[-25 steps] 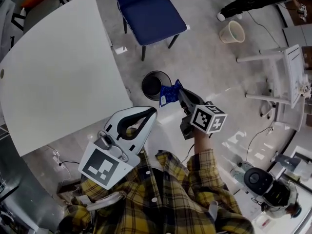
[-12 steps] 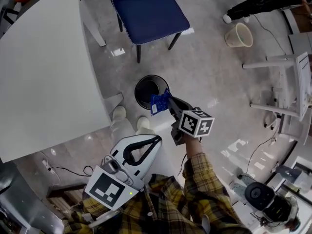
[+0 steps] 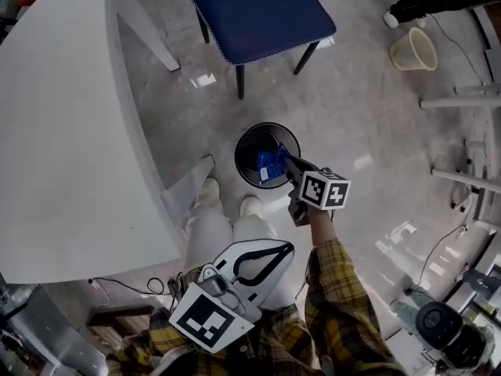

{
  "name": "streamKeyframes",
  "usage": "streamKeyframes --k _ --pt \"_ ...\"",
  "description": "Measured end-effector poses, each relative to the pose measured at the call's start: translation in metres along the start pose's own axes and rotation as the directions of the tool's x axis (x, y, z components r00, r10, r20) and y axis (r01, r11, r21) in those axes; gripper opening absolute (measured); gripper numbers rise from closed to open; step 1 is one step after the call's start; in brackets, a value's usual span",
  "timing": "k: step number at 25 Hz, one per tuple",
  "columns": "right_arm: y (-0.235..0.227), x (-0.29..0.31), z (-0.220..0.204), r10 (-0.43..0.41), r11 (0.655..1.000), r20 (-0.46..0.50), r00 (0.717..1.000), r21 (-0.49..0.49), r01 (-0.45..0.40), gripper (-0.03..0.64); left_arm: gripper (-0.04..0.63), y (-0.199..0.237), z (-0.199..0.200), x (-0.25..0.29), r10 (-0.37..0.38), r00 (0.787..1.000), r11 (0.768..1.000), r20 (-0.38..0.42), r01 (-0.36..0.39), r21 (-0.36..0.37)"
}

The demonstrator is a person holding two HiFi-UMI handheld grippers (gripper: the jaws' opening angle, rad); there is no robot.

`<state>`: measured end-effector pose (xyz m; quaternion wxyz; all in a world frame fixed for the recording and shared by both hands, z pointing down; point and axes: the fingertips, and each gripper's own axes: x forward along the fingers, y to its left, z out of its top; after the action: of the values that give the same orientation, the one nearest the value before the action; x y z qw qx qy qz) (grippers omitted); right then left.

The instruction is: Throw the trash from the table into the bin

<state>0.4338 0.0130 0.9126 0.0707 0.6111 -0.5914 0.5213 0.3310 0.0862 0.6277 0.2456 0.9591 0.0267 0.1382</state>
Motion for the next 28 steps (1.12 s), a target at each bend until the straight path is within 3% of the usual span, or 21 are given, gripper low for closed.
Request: streamKeyframes --k 7,15,20,23,28 --pt "-0.062 0.095 -0.051 -0.085 0.995 -0.085 0.993 0.047 0.09 0.0 0.008 0.031 -0.051 0.001 -0.003 0.998 1.0 -0.067 0.002 -0.012" --pt "-0.102 0.155 -0.092 -0.15 0.988 -0.202 0.968 0.014 0.156 0.002 0.008 0.05 -0.079 0.002 -0.005 0.996 1.0 -0.089 0.004 -0.019" --pt "-0.112 0.164 -0.098 -0.188 0.982 -0.25 0.95 -0.017 0.19 0.031 0.009 0.06 -0.079 0.005 0.005 0.995 1.0 -0.096 -0.006 -0.008" --pt "-0.106 0.156 -0.099 -0.177 0.982 -0.244 0.953 0.02 0.187 0.114 0.008 0.053 -0.076 0.0 -0.006 0.996 1.0 -0.094 0.004 -0.018" --pt "-0.085 0.119 -0.085 -0.184 0.981 -0.245 0.952 0.017 0.194 0.114 0.009 0.028 -0.042 -0.004 -0.019 0.995 1.0 -0.098 0.017 -0.025"
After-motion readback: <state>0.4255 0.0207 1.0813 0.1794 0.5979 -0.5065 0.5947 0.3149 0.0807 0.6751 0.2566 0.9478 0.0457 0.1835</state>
